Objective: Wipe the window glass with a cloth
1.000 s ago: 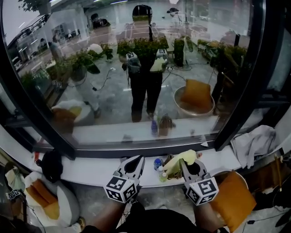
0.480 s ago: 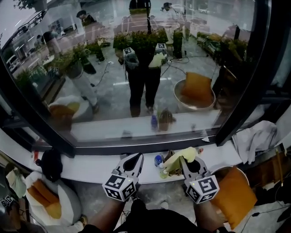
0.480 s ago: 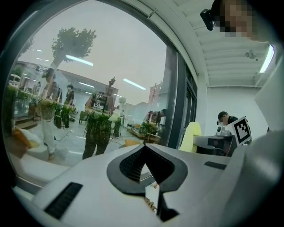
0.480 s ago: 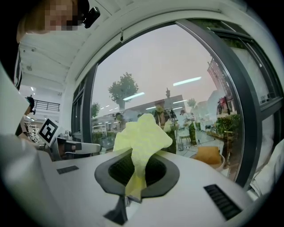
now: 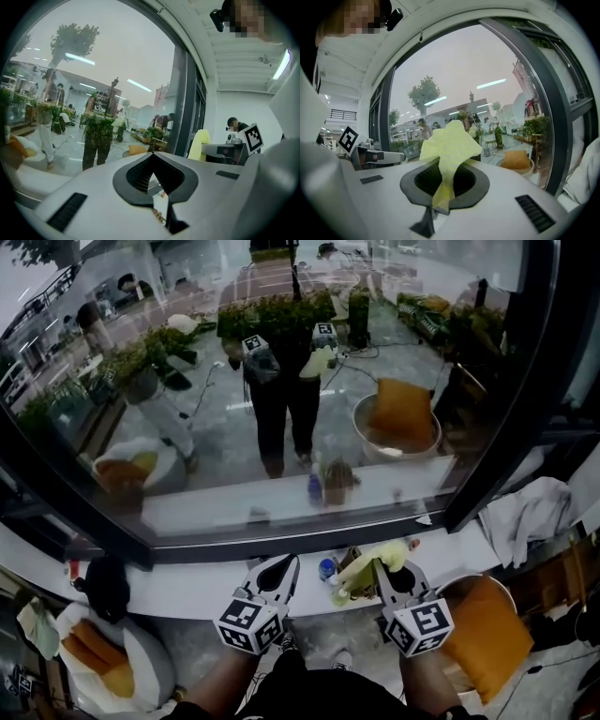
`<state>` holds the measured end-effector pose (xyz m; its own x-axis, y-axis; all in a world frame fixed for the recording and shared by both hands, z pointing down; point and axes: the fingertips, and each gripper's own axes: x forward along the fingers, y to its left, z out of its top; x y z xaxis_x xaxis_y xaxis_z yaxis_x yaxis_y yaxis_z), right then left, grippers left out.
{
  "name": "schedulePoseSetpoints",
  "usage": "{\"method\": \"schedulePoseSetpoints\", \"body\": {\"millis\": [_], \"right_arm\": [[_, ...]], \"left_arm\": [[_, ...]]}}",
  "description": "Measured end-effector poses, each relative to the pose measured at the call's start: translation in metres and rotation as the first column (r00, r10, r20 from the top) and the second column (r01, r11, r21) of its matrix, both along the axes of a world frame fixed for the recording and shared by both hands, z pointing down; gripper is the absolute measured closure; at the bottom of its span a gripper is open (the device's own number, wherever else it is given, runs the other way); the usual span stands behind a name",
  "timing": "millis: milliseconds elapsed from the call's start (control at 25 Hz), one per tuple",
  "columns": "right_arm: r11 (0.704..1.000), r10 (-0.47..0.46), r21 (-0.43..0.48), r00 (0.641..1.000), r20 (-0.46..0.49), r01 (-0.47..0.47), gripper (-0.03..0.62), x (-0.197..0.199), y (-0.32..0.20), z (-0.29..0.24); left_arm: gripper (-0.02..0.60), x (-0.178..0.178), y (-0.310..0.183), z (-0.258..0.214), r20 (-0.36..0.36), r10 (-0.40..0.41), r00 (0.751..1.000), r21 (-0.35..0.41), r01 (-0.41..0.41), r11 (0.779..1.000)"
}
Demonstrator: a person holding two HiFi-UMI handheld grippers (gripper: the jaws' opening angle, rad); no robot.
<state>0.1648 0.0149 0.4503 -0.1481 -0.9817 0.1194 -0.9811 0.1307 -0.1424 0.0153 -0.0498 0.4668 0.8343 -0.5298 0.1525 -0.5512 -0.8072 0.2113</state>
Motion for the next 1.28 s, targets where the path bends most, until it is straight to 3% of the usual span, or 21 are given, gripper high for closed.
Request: {"method": "schedulePoseSetpoints", "body": {"millis": [1040,1280], "right_arm": [[0.982,0.189,0.026,0.979,-0.076,-0.187,0.551,-0.021,-0.11,-0.026],[0.973,0.232,0.028,0.969,-0.081,-0.23,0.551,-0.009,-0.124,-0.026]], "left_arm": [[0.574,-0.013,-0.114,-0.008,-0.037,0.199,0.979,0.035,-0.198,0.98],[0.574,-0.002,-0.127,-0.011,-0.023,0.252,0.968,0.053,-0.25,0.967]]}}
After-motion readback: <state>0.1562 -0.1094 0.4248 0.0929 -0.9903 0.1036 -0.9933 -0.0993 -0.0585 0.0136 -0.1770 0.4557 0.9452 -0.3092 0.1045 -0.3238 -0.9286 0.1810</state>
